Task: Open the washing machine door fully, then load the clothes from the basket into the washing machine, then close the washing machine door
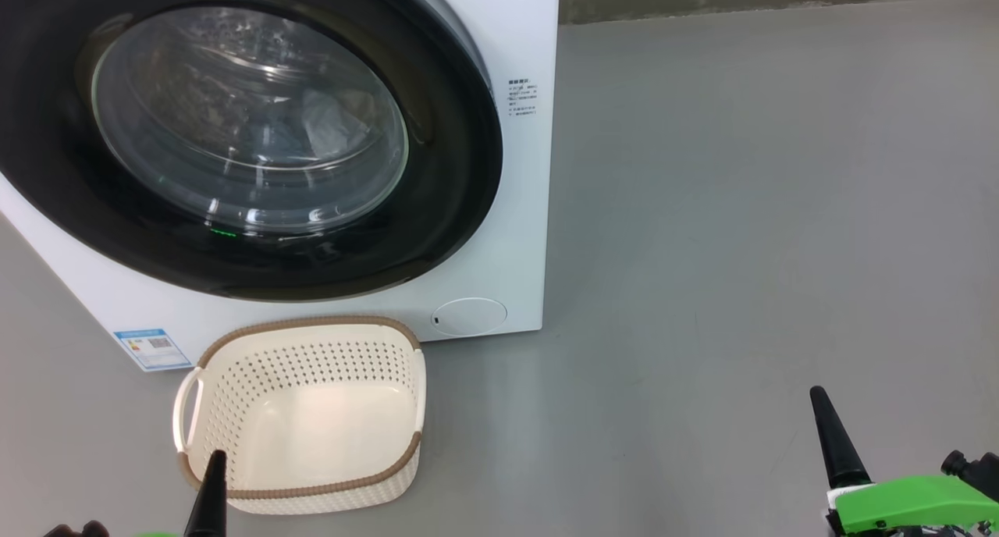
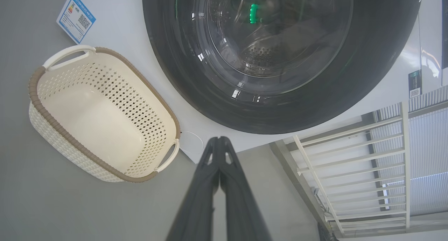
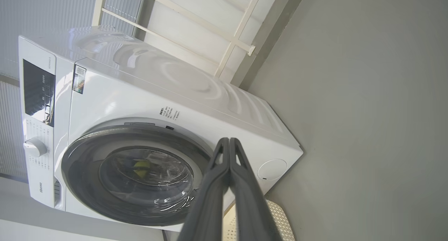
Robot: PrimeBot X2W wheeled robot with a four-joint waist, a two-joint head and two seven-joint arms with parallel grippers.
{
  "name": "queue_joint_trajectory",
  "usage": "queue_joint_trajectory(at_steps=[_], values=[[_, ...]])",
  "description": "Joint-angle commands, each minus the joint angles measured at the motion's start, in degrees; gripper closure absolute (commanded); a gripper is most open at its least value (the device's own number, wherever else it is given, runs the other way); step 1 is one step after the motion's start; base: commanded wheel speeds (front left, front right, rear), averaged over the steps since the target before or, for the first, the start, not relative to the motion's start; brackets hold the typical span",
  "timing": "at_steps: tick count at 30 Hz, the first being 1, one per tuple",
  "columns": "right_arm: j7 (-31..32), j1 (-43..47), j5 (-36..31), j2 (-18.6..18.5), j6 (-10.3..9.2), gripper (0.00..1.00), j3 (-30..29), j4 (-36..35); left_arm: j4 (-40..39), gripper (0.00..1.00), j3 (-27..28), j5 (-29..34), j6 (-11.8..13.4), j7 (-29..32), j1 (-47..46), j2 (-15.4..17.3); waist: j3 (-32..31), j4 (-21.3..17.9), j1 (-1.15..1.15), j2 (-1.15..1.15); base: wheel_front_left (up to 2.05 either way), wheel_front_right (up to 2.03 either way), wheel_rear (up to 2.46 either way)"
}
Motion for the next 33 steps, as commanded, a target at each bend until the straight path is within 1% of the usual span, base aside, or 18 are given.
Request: queue_joint_trajectory(at_steps=[1,33], values=[[0.4,-2.4,1.8,-0.2,-0.23,1.00,0.7,-1.3,-1.0,1.00,1.5,-1.7,-0.6,0.4,-3.1,1.1,0.0,0.0,0.00,0.00,0.00,0.00,0.00],[5.8,-3.6,20.9,0.0,-0.32,1.00,-0.3,-0.9,0.8,1.00,2.2,-23.4,-1.4,5.7,-6.3,1.6,-0.2,-1.1,0.00,0.00,0.00,0.00,0.00]])
